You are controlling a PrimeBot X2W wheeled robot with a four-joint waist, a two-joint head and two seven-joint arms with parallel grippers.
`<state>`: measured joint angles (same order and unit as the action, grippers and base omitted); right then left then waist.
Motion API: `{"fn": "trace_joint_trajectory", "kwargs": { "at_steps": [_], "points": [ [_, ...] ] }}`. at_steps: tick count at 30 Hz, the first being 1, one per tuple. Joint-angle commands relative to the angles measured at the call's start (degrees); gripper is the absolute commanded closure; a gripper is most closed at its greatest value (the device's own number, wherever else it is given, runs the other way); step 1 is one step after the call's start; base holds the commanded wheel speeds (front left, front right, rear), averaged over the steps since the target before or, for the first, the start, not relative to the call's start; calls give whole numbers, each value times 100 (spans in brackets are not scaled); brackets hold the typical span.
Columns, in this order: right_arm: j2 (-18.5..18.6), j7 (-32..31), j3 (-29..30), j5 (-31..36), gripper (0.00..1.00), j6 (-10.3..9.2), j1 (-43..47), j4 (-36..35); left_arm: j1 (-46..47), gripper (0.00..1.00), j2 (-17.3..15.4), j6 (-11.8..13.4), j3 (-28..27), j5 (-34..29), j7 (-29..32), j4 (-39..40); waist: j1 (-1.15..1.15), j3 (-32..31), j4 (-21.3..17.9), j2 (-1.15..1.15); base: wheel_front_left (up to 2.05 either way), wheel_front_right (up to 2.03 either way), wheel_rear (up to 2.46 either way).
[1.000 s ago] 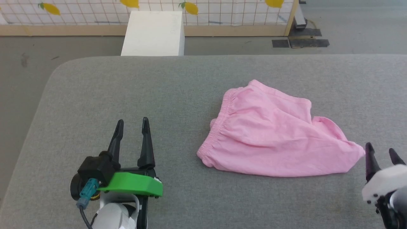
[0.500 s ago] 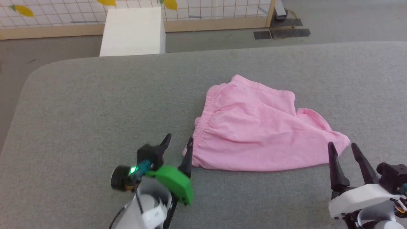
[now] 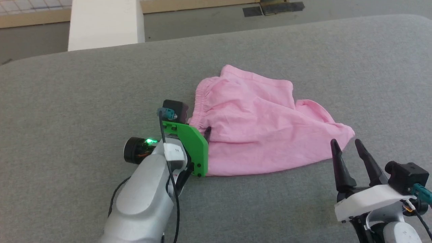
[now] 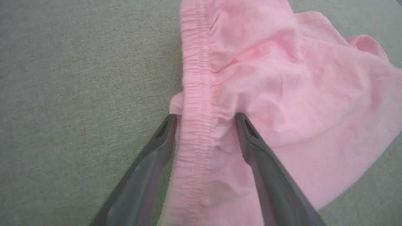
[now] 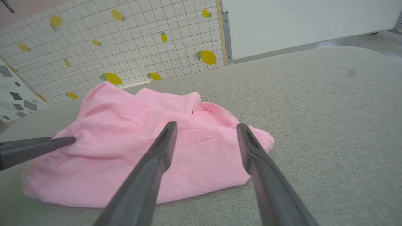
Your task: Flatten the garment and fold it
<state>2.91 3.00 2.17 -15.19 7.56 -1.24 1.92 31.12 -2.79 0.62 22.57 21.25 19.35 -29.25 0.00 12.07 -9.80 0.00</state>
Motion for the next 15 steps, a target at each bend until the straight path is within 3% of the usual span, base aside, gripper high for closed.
{"fn": "trace_joint_trajectory", "kwargs": {
  "at_steps": [1, 2, 3, 4, 5, 10, 15],
  "points": [
    [-2, 64, -8, -33, 0, -8, -99, 34, 120, 0, -13, -35, -1, 106, 76, -3, 0, 116, -132, 0, 0, 0, 0],
    [-2, 82, -2, -36, 0, -8, -109, 50, 134, 9, -13, -64, -2, 130, 70, 25, 0, 126, -143, 0, 0, 0, 0],
    [-2, 101, -1, -40, 0, -8, -120, 68, 141, 67, -13, -96, -6, 157, 36, 69, 0, 135, -154, 0, 0, 0, 0],
    [-2, 114, -1, -40, 0, -8, -128, 83, 137, 91, -15, -114, -5, 168, 0, 109, 0, 138, -161, 0, 0, 0, 0],
    [-2, 127, 2, -38, 0, -8, -136, 102, 120, 100, -23, -139, 7, 165, -65, 172, 0, 134, -164, 0, 0, 0, 0],
    [-3, 142, 60, -20, 0, -8, -99, 157, -174, 100, -21, -237, 87, 269, -377, 582, 0, -1, -52, 0, 0, 0, 0],
    [-3, 85, 105, 37, 0, -8, -18, 103, -832, 100, -70, -275, 260, 402, -327, 1518, 0, -209, 169, 0, 0, 0, 0]
  ]
}}
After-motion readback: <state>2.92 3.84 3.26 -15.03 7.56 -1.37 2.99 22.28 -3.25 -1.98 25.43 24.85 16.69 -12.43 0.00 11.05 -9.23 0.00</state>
